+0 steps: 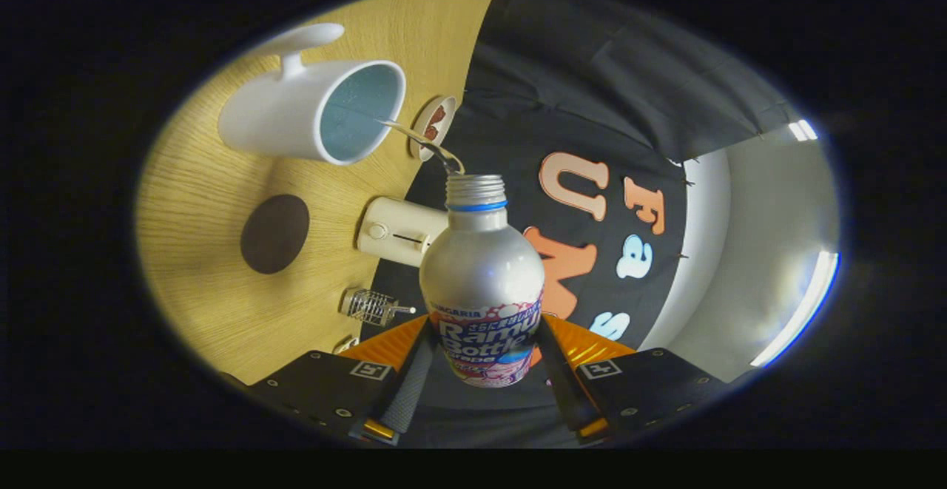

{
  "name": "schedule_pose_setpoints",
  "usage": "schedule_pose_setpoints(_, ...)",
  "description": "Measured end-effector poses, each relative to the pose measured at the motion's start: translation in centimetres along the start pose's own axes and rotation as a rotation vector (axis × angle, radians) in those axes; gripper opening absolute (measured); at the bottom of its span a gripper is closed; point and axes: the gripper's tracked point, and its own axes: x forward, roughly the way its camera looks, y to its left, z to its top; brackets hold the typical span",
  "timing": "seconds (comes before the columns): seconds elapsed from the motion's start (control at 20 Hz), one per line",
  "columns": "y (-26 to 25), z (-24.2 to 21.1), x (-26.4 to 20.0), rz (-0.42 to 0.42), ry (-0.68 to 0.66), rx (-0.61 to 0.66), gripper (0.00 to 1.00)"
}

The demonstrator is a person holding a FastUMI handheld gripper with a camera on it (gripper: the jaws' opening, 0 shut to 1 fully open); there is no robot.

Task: Take the bottle from table, then pour the juice into the cup, finally place the bottle on the coaster

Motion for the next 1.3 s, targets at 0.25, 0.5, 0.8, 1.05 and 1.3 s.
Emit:
schedule_pose_setpoints(0.25,-0.7,0.0,0.0,-0.015,-0.004,-0.027,0.77)
schedule_pose_setpoints(0.5,-1.2,0.0,0.1,-0.026,-0.008,-0.049,0.77)
schedule_pose_setpoints(0.8,-2.0,0.0,0.4,-0.041,-0.014,-0.083,0.77)
schedule_pose_setpoints(1.05,-2.5,0.3,0.5,-0.055,-0.024,-0.11,0.77)
schedule_pose_setpoints(1.3,-3.0,0.3,0.8,-0.068,-0.032,-0.133,0.77)
